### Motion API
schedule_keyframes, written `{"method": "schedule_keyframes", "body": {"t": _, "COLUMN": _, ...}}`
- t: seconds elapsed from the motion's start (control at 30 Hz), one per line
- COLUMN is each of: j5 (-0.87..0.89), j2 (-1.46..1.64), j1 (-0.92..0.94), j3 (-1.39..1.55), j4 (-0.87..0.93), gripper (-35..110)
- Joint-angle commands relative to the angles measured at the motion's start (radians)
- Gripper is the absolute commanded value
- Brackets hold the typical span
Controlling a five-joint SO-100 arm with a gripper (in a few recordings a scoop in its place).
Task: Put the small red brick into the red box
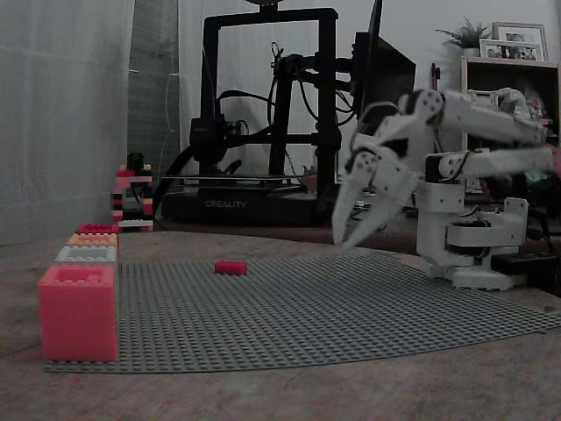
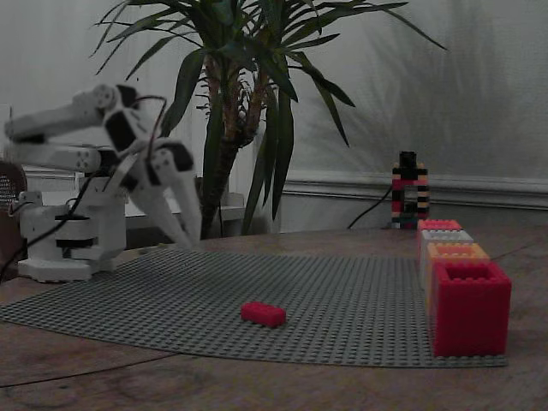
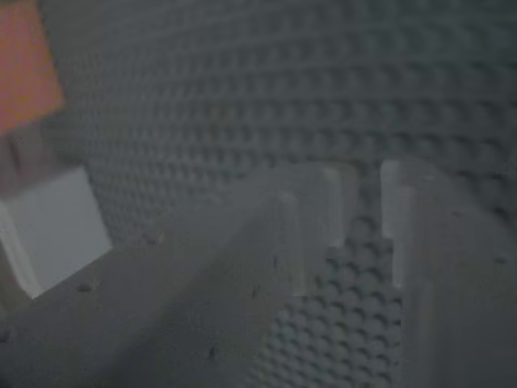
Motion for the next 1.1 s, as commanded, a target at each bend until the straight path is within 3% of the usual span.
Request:
{"method": "schedule_keyframes", "body": {"t": 0.0, "j5": -0.236, "j2": -0.307, "j1": 0.032, "j3": -0.288, "j4": -0.028, "gripper": 0}}
{"method": "schedule_keyframes", "body": {"t": 0.2, "j5": -0.801, "j2": -0.643, "j1": 0.14, "j3": -0.546, "j4": 0.012, "gripper": 0}}
{"method": "schedule_keyframes", "body": {"t": 0.43, "j5": -1.089, "j2": -0.902, "j1": 0.276, "j3": -0.724, "j4": -0.041, "gripper": 2}}
{"method": "schedule_keyframes", "body": {"t": 0.87, "j5": -1.195, "j2": -1.178, "j1": 0.407, "j3": -0.808, "j4": -0.331, "gripper": 25}}
{"method": "schedule_keyframes", "body": {"t": 1.07, "j5": -1.198, "j2": -1.239, "j1": 0.416, "j3": -0.821, "j4": -0.351, "gripper": 25}}
